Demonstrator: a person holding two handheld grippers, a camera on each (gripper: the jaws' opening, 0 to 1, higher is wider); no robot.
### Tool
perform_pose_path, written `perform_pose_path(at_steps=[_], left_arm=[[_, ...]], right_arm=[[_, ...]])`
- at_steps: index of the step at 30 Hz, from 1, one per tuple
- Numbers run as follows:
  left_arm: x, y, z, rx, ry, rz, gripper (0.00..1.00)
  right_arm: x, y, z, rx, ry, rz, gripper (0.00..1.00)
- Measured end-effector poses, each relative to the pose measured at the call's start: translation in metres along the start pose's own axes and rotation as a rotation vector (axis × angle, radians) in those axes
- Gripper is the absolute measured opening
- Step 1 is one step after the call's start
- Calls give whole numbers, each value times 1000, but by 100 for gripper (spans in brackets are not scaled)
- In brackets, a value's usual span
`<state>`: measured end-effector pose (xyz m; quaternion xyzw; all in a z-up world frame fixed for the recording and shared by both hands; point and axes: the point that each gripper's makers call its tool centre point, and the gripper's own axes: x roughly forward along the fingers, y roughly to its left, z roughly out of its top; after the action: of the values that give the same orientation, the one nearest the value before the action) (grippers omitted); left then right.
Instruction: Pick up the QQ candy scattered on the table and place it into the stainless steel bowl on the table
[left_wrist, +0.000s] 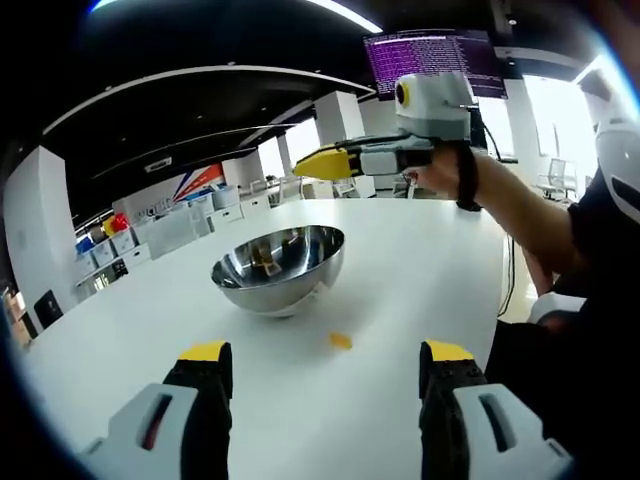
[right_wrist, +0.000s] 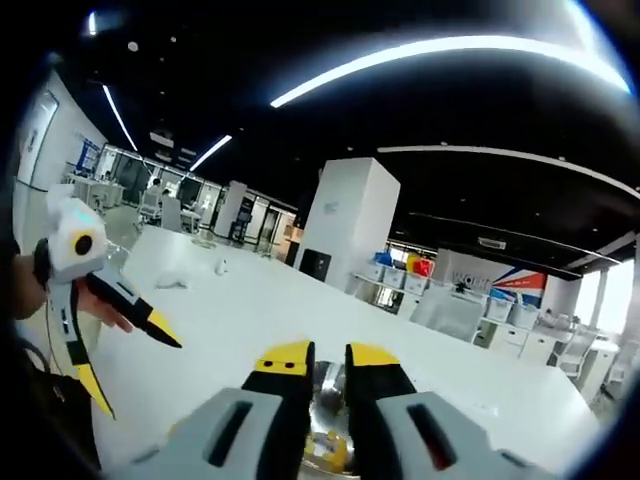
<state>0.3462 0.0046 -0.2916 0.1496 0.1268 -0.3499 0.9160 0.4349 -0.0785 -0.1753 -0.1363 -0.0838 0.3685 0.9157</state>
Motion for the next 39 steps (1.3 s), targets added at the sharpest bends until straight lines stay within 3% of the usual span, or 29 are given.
perform_pose_path(at_steps=[4, 9, 20, 36, 39], left_arm=[[-2, 1, 0, 0, -1, 3, 76], [-4, 3, 0, -4, -2, 11, 76], [-2, 2, 1, -1, -4, 8, 76], [0, -1, 1, 1, -1, 2, 76], [0, -2, 1, 3, 1, 1, 76]], right_arm=[[-7, 20, 4, 14, -10, 57, 13], [-12, 39, -7, 25, 14, 95, 13], [-20, 54, -31, 43, 69, 130, 13], [-22, 85, -106, 97, 221, 170, 12], [-20, 91, -119, 148, 241, 179, 12]])
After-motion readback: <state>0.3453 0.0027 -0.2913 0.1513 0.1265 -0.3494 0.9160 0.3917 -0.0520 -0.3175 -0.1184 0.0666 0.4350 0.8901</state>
